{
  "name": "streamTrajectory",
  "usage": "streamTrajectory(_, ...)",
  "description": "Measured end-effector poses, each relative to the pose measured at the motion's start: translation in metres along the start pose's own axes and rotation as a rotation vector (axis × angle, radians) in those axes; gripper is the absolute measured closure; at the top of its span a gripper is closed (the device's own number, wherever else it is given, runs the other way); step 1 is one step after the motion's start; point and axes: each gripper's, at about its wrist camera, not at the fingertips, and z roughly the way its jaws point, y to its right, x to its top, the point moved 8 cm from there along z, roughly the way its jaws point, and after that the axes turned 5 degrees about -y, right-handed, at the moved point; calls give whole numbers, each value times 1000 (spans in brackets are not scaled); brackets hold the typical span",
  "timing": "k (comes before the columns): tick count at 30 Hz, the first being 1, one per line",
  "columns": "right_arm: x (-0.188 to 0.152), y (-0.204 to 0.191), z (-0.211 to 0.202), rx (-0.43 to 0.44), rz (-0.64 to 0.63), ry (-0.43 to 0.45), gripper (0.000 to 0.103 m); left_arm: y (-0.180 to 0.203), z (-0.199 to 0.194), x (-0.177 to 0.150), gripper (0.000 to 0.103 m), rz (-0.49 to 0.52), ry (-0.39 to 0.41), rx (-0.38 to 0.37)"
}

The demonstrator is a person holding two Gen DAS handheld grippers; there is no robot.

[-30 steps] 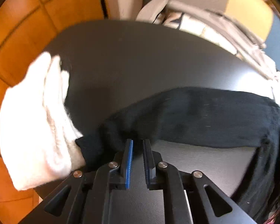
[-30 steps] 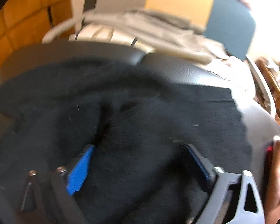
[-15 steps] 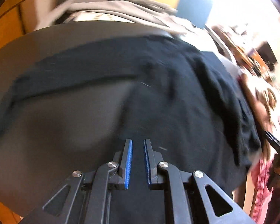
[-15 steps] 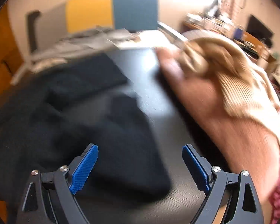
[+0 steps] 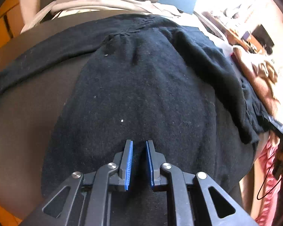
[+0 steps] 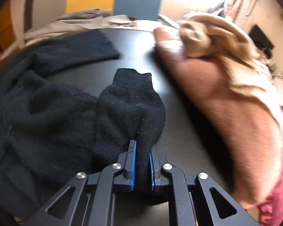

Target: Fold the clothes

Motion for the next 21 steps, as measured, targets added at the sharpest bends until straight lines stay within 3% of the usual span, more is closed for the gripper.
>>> streamTrajectory(4, -9, 41, -2, -19, 126, -21, 89, 5, -1, 4, 89, -10, -1, -17)
streamTrajectory(5, -12, 51, -4, -13, 161, -26, 85, 6, -3, 8, 89, -1, -4, -14)
streamTrajectory(7, -11, 64, -18, -28, 215, 7, 72, 7, -17, 20, 89, 37, 36, 9)
streamTrajectory(9, -3, 68, -44, -44, 243, 97, 39, 10, -39, 42, 89, 90, 112, 31)
streamTrajectory(10, 4, 65, -59, -42, 243, 152, 35, 10, -47, 55, 89, 105, 139, 36)
streamTrajectory(12, 23, 45, -82, 24, 211, 229, 34, 10, -57, 90, 89, 130, 182, 53)
streamTrajectory(14, 45, 12, -91, 146, 171, 249, 34, 10, -58, 120, 89, 152, 208, 73)
streamTrajectory(17, 72, -44, -92, 289, 100, 247, 34, 9, -78, 149, 89, 199, 231, 100)
streamTrajectory(21, 131, -108, -57, 453, 79, 193, 35, 16, -63, 196, 89, 276, 232, 122)
